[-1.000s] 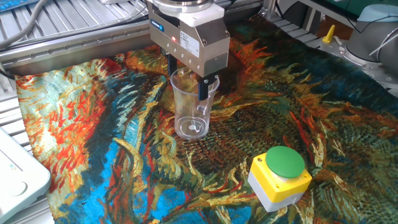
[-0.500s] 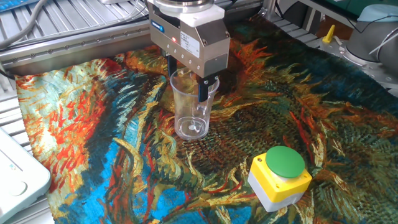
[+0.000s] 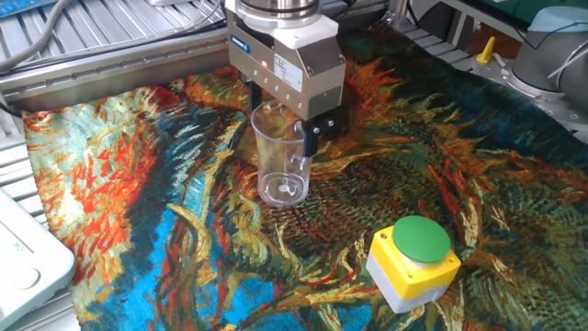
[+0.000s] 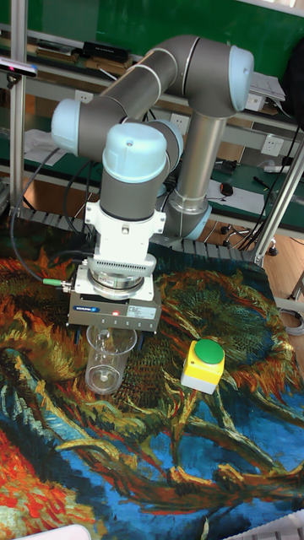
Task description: Pick up the cup
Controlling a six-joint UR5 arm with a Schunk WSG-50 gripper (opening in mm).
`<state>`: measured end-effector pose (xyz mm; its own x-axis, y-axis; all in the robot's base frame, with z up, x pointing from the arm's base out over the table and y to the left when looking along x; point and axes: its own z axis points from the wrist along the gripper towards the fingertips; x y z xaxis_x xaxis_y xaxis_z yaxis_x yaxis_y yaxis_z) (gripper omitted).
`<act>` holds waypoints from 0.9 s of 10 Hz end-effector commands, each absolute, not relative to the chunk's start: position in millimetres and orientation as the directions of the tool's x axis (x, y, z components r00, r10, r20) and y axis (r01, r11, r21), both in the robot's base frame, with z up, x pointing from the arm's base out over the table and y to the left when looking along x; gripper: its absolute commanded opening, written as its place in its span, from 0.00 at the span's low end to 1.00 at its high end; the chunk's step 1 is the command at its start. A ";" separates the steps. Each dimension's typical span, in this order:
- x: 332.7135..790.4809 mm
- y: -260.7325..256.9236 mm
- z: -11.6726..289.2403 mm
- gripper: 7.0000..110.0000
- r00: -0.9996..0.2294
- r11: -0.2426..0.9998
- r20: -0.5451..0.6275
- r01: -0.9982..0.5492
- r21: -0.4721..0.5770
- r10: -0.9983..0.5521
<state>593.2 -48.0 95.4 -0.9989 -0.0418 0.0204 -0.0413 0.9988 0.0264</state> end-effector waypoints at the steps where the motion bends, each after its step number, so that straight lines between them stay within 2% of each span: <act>1: 591.4 -44.4 98.9 1.00 -0.999 0.998 0.011 -0.031 0.046 -0.032; 2: 595.1 -42.7 98.9 0.79 -1.000 0.998 -0.001 -0.027 0.052 -0.027; 9: 597.0 -43.9 94.2 0.79 -1.000 0.999 -0.003 -0.015 0.045 -0.014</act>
